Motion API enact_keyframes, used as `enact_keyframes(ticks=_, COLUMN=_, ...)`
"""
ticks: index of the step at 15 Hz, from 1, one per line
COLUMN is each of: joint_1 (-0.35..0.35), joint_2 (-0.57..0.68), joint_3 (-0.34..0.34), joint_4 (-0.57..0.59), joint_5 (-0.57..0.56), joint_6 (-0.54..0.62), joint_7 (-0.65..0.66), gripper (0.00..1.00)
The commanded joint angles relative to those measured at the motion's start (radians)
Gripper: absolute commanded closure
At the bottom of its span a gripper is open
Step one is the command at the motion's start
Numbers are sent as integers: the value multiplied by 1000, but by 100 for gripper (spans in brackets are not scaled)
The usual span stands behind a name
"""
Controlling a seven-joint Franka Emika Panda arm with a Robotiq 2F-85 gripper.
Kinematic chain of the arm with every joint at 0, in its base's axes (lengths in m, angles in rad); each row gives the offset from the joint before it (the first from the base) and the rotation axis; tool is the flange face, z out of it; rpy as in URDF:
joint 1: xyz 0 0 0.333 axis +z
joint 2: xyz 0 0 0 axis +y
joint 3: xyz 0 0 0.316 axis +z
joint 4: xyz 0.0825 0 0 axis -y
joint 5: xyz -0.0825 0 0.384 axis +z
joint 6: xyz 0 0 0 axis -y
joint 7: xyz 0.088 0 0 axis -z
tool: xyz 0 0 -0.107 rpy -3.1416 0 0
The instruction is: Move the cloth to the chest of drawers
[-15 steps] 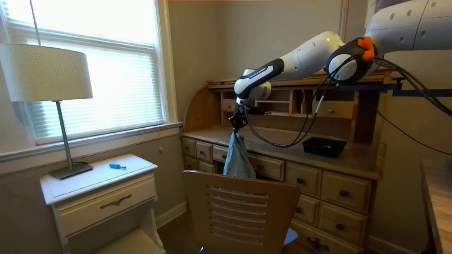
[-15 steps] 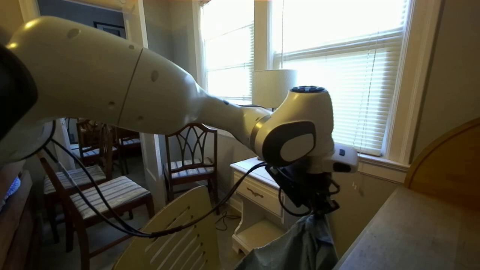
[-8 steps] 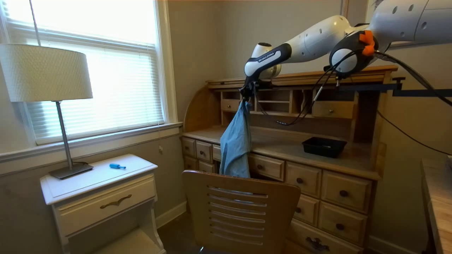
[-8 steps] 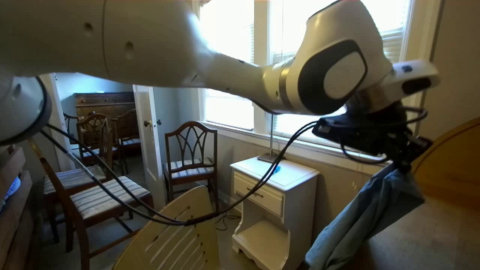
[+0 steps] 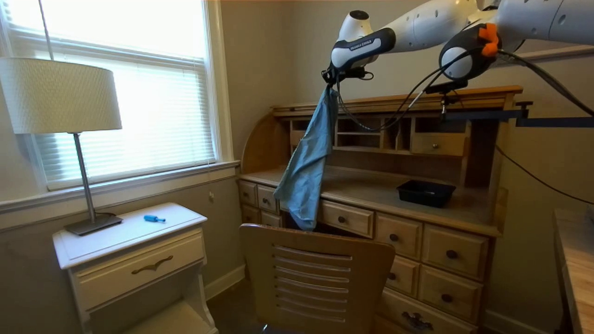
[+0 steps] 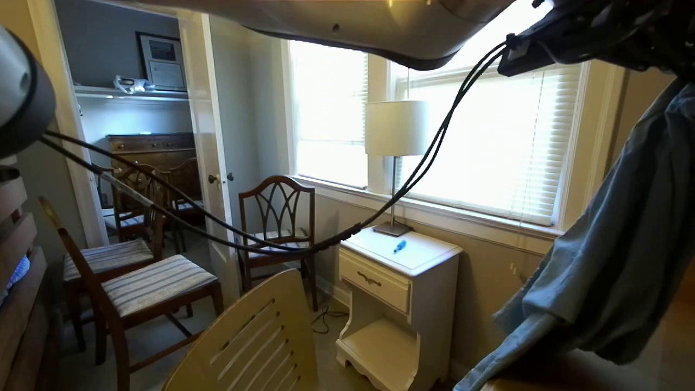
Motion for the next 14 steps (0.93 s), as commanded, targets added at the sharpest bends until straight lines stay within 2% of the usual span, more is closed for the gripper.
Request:
enact_keyframes(ticks=1, joint_1=-14, joint_2=-24, joint_3=96, joint_4=-29, joint_5=-106, joint_6=15, joint_7=19, gripper=99)
enact_keyframes(ticks=2, joint_1=-14, joint_2=-25, joint_3=124, joint_4=-35, joint_5=-109, joint_6=-4, joint_7=21, gripper=99)
enact_keyframes(ticks=3, joint_1=-17, joint_2=-26, joint_3=114, joint_4=-34, joint_5=-148, joint_6=-3, joint_7=54, gripper=99)
enact_keyframes(ticks=7, joint_1=-41, joint_2=-51, joint_3=8, joint_4=3, joint_5=-310, joint_6=11, joint_7=252, gripper=99)
enact_keyframes(ticks=10, joint_1=-78, joint_2=-113, joint_3=-5, joint_4=5, joint_5=-337, joint_6=-26, joint_7=390, gripper=99)
enact_keyframes(ticks=14, joint_1=-122, joint_2=-173, joint_3=19, joint_4=6, joint_5=-329, joint_6=2, joint_7=515, gripper=99)
